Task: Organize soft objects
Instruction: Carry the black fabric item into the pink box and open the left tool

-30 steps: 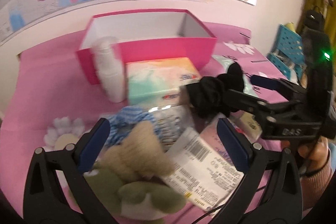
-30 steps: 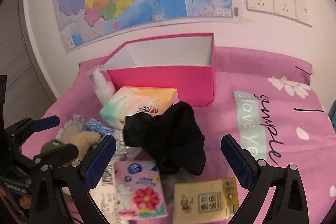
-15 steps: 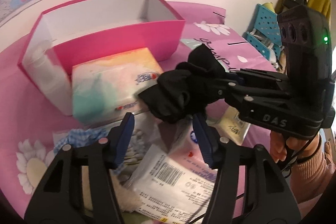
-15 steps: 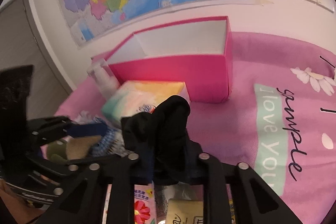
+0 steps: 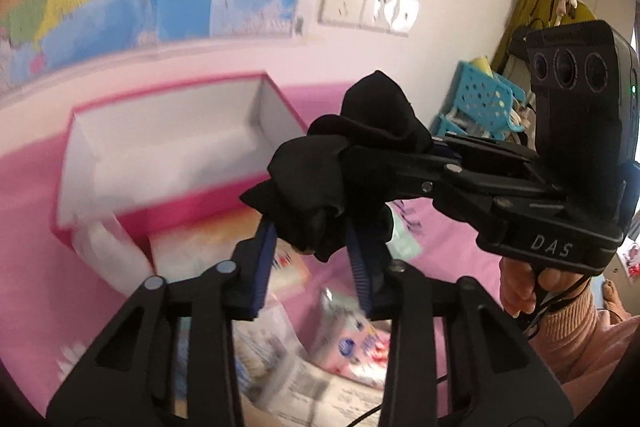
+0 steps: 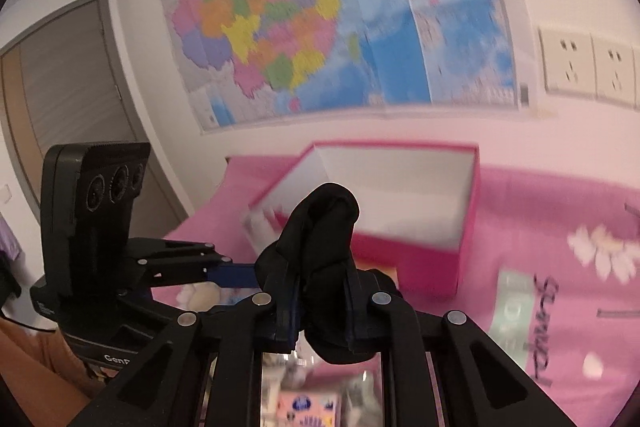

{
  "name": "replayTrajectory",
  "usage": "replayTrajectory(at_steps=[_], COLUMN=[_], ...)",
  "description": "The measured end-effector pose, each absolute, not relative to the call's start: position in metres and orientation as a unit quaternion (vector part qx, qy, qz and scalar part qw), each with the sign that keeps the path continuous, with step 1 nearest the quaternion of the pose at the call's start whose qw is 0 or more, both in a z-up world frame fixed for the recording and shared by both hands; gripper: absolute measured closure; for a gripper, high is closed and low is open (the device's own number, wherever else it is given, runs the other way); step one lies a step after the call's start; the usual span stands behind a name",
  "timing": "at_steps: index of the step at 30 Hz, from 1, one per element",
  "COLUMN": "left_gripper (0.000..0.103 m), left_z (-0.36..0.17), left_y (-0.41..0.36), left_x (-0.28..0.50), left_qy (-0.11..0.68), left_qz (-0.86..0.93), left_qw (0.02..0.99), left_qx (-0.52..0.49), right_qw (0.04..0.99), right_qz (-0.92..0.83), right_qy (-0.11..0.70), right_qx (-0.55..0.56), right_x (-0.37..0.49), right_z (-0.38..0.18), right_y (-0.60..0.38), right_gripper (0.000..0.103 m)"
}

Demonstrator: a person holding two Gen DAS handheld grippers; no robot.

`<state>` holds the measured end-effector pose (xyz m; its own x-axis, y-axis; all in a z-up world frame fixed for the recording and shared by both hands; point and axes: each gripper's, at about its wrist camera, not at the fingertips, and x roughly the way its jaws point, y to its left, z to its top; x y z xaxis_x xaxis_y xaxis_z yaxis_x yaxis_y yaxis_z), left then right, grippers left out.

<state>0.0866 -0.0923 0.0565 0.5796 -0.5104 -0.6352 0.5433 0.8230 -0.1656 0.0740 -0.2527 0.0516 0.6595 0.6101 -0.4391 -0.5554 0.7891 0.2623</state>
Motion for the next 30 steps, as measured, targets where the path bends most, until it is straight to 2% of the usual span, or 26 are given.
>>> replayTrajectory(at_steps=[3, 11, 18, 23, 25, 27, 30], left_gripper=[0.078, 0.081, 0.081, 0.081, 0.081, 0.081, 0.072], left_z=[0.068, 0.078, 0.058, 0.045, 0.045, 0.049, 0.06], left_y=[-0.088, -0.091, -0.1, -0.099, -0.094, -0.087, -0.074], left_x=[0.106, 0.157, 0.191, 0.192, 0.187, 0.177, 0.156], left_qy=[0.346, 0.354, 0.388, 0.401, 0.399, 0.39, 0.369], left_qz=[-0.292, -0.263, -0.226, -0.212, -0.207, -0.207, -0.219], left_qw=[0.891, 0.897, 0.893, 0.891, 0.893, 0.897, 0.903], left_qx=[0.015, 0.022, 0.028, 0.034, 0.031, 0.029, 0.023], right_qw=[0.914, 0.916, 0.912, 0.904, 0.907, 0.92, 0.926], right_qz=[0.319, 0.308, 0.282, 0.235, 0.221, 0.218, 0.213], right_qy=[0.245, 0.249, 0.292, 0.354, 0.357, 0.324, 0.308], right_qx=[0.047, 0.053, 0.06, 0.045, 0.036, 0.043, 0.049], right_x=[0.089, 0.142, 0.19, 0.212, 0.21, 0.207, 0.193], right_z=[0.068, 0.079, 0.058, 0.029, 0.023, 0.022, 0.028], right_y=[-0.248, -0.242, -0.237, -0.231, -0.231, -0.234, -0.243], right_gripper=[0.088, 0.087, 0.086, 0.066, 0.066, 0.066, 0.064])
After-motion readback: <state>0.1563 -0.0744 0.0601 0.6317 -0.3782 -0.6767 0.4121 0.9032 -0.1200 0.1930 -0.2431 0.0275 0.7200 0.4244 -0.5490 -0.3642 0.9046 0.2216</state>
